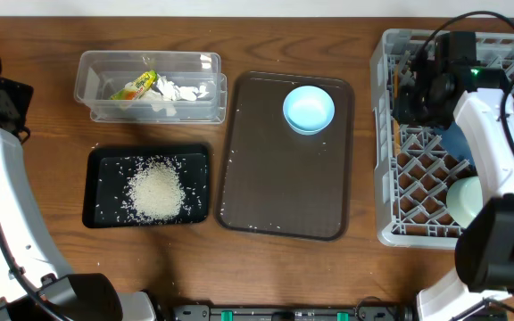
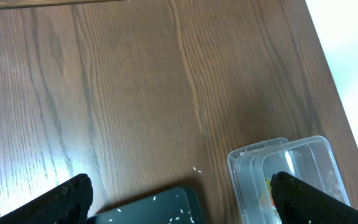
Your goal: Sort waste into correct bins and load items into the dishwasher rack
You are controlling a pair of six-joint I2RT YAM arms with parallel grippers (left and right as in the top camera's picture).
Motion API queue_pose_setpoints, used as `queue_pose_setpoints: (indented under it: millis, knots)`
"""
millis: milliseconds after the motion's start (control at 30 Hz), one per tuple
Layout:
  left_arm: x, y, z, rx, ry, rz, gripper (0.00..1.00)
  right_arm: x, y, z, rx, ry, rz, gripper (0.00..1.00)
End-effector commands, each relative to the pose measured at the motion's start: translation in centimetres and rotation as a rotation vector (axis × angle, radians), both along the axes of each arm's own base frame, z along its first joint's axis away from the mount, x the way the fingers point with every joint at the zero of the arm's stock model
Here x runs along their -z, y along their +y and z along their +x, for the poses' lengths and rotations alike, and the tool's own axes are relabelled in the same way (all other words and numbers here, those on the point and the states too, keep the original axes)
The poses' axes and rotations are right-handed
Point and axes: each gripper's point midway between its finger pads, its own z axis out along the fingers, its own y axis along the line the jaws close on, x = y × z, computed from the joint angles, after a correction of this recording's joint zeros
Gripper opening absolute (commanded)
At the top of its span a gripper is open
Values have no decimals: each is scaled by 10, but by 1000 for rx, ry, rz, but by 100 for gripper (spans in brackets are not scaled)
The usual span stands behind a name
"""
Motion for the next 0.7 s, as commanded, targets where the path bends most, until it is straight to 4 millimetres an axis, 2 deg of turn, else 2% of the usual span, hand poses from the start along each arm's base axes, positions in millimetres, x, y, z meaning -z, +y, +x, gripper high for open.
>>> queue_pose_setpoints:
  millis: [0,133,200,233,367,500,667]
  knots:
    - [1,1,-1,-6,5,2,93,-46,17,3,-33,-135,48,31]
    - [1,1,-1,-6,5,2,93,-72,31,11,-41,-235,62,56]
    - [1,1,-1,-6,5,2,93,-78,43,14,-43,-257,98,61]
    - [1,1,-1,-6,5,2,93,-83,60,16,-79,-276,140,63]
    - [1,1,-1,-6,5,2,93,-85,94,21,-145,-306,173,64]
    - [1,1,-1,-6,5,2,93,-67,124,32,-183,-321,100,71]
    - [1,1,-1,-7,5,2,93,-19,170,34,-285,-263,55,81]
